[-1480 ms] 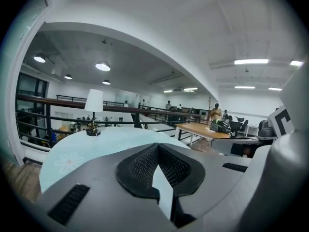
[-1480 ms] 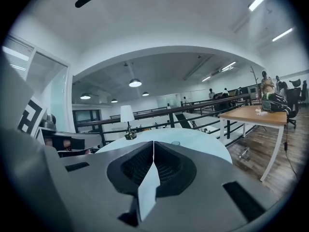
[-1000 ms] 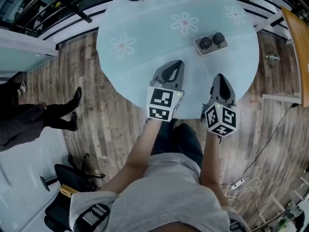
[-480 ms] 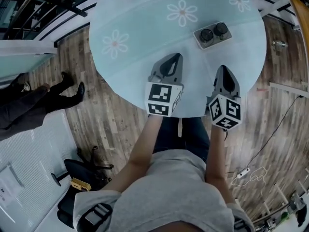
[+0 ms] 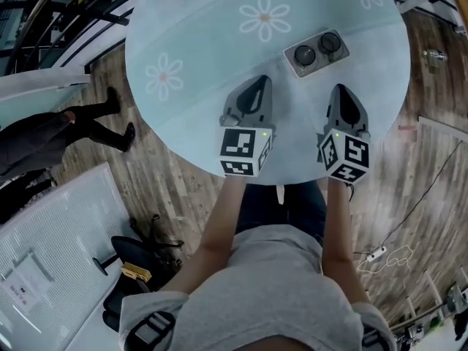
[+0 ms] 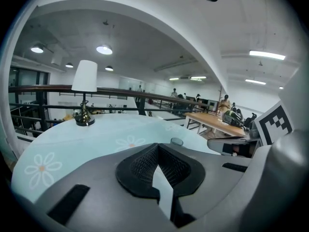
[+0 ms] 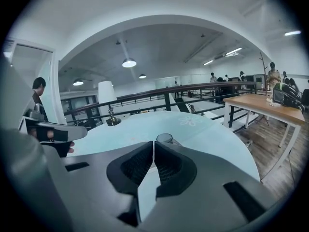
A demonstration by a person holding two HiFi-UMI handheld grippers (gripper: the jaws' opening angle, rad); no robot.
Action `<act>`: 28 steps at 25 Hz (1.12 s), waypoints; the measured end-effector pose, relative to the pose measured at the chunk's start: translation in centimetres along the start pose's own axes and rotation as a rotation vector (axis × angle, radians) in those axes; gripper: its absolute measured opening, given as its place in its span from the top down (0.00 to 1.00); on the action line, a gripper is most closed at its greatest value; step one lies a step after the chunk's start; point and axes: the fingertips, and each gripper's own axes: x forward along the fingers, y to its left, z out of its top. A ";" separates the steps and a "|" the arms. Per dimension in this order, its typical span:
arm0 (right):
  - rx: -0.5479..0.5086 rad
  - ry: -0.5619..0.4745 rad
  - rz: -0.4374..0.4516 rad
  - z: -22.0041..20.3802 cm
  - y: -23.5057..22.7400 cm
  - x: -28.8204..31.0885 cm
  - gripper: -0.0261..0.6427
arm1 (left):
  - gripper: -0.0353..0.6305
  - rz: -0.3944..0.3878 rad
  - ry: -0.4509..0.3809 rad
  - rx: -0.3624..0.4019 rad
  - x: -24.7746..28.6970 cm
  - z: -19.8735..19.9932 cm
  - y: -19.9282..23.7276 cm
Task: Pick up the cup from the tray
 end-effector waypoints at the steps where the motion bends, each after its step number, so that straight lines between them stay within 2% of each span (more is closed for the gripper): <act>1: 0.002 0.010 0.000 -0.2 -0.3 0.6 0.95 | 0.94 0.002 0.004 0.001 0.5 -0.1 0.0; 14: -0.003 0.108 0.030 -2.5 -2.8 6.8 0.94 | 0.94 0.030 0.071 -0.023 4.7 -1.7 0.7; 15: 0.002 0.114 0.033 -2.7 -2.9 7.2 0.93 | 0.94 0.033 0.075 -0.024 4.9 -1.8 0.7; 16: 0.007 0.121 0.035 -2.8 -3.0 7.5 0.85 | 0.94 0.035 0.078 -0.025 5.1 -1.9 0.9; 17: 0.009 0.128 0.035 -3.0 -2.9 7.9 0.82 | 0.94 0.037 0.081 -0.026 5.3 -2.0 1.1; 28: 0.015 0.166 0.060 -4.2 -3.1 10.5 0.82 | 0.94 0.059 0.108 -0.037 6.2 -3.0 1.5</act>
